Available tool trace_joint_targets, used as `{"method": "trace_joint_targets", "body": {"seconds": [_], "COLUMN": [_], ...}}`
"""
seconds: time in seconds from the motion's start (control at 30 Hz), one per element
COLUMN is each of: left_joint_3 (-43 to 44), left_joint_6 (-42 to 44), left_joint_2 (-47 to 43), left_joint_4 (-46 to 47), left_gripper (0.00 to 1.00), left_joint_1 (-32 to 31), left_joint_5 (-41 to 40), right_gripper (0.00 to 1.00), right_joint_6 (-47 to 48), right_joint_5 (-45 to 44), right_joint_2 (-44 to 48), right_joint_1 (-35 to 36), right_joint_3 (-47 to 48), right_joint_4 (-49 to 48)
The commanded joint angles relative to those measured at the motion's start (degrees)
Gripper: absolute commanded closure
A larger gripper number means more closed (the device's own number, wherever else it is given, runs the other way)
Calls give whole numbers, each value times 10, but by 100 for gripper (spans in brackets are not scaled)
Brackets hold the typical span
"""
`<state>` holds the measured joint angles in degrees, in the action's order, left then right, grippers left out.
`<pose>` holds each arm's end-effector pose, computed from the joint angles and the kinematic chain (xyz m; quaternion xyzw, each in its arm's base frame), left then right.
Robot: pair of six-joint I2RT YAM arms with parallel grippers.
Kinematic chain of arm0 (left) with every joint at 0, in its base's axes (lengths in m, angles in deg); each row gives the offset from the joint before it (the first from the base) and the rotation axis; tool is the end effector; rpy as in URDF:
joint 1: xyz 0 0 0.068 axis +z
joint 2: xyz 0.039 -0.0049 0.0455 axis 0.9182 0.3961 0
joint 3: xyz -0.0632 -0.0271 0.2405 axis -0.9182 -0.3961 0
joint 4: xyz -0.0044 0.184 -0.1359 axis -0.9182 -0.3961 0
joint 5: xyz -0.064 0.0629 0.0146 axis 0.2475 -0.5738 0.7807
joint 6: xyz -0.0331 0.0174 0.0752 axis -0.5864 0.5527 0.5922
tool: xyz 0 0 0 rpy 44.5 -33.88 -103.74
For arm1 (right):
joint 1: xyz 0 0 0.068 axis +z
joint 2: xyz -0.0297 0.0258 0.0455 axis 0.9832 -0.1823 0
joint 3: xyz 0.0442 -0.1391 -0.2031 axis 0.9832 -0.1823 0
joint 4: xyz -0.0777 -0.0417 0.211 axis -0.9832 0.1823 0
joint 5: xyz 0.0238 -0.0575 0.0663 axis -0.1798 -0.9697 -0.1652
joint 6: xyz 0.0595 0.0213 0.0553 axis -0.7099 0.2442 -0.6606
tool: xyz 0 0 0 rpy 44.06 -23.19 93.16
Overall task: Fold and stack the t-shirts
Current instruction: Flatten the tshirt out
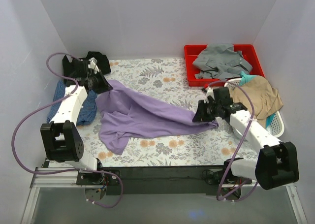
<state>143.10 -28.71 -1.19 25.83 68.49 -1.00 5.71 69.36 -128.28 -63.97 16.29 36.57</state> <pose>0.3286 -0.0117 0.2566 -0.4325 0.8186 -0.2965 0.2343 0.2337 0.0928 0.2049 -0.0836 0.9190 0.2539 0.2898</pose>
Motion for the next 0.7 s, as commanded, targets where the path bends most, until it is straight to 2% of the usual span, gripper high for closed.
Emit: {"method": "trace_joint_targets", "body": {"seconds": [0.0, 0.03, 0.07, 0.1, 0.13, 0.17, 0.23, 0.27, 0.37, 0.43, 0.53, 0.67], "left_joint_3": [-132, -155, -189, -202, -213, -221, -218, -213, -167, -129, -85, -86], "left_joint_6": [-32, -34, -35, -33, -30, -31, -30, -30, -36, -29, -15, -16], "left_joint_2": [-13, -25, -28, -32, -37, -39, -45, -46, -26, -5, 46, 71], "left_joint_4": [-51, -55, -68, -71, -76, -78, -70, -58, -55, -63, -75, -61], "left_gripper": [100, 100, 100, 100, 87, 84, 77, 76, 75, 75, 75, 75], "left_joint_1": [-3, -4, -4, -5, -6, -6, -6, -5, -6, -5, -4, -3], "left_joint_5": [57, 58, 52, 50, 37, 21, 7, 7, -14, -29, -37, -25], "right_gripper": [59, 33, 26, 11, 6, 4, 2, 2, 2, 2, 5, 7], "right_joint_6": [-70, -80, -88, -88, -85, -79, -64, -59, -30, -23, -25, -23], "right_joint_5": [28, 20, -6, -21, -42, -100, -140, -178, -212, -205, -147, -124], "right_joint_2": [44, 54, 65, 83, 89, 89, 73, 60, -15, -66, -110, -132], "right_joint_1": [41, 45, 48, 50, 50, 50, 50, 50, 47, 42, 40, 40], "right_joint_3": [-65, -74, -70, -65, -57, -26, 6, 33, 68, 87, 87, 75], "right_joint_4": [78, 84, 98, 100, 98, 96, 77, 66, 37, 5, -33, -40]}}
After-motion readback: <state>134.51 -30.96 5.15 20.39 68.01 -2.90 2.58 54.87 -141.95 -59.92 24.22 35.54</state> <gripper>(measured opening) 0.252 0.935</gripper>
